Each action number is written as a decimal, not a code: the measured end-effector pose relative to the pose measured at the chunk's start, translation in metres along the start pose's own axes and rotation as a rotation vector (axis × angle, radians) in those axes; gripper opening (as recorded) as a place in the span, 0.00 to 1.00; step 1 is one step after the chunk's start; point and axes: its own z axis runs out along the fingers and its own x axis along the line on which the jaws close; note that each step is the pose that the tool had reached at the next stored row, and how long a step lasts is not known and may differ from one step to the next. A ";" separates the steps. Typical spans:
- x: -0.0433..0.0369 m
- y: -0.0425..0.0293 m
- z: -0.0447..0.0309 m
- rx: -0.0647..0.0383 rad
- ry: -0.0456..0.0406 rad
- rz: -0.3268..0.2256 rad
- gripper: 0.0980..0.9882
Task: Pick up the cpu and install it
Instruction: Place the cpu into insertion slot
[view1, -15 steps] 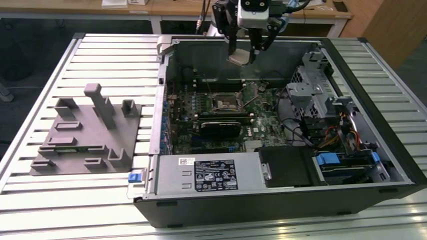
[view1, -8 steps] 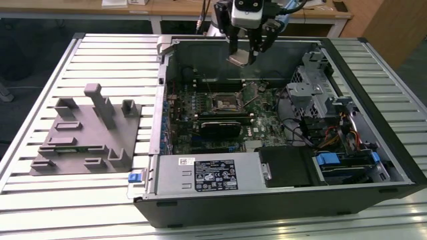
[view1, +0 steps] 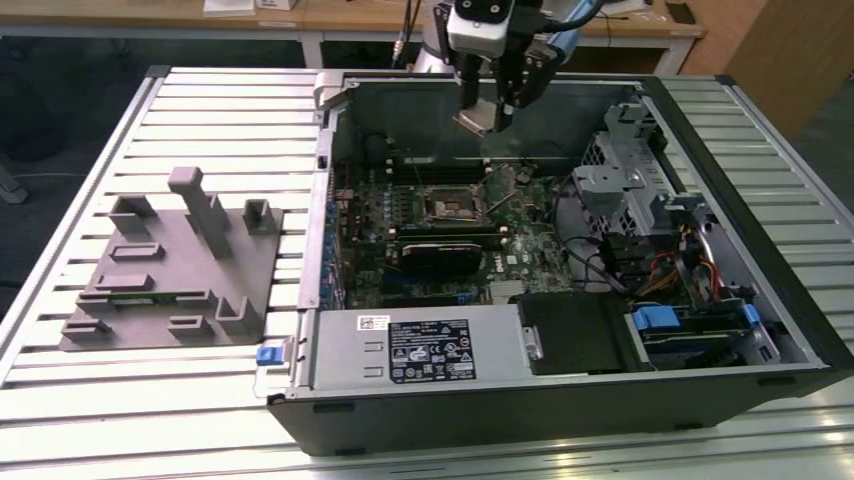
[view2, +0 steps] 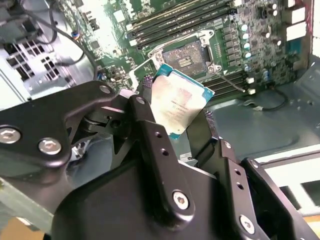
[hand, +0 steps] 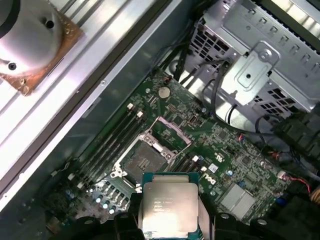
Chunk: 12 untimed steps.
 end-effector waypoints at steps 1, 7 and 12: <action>0.0000 0.0000 0.0001 0.000 -0.0008 0.013 0.48; 0.0003 0.0002 0.0009 0.002 -0.0063 0.099 0.48; 0.0005 0.0003 0.0016 0.003 -0.0110 0.173 0.48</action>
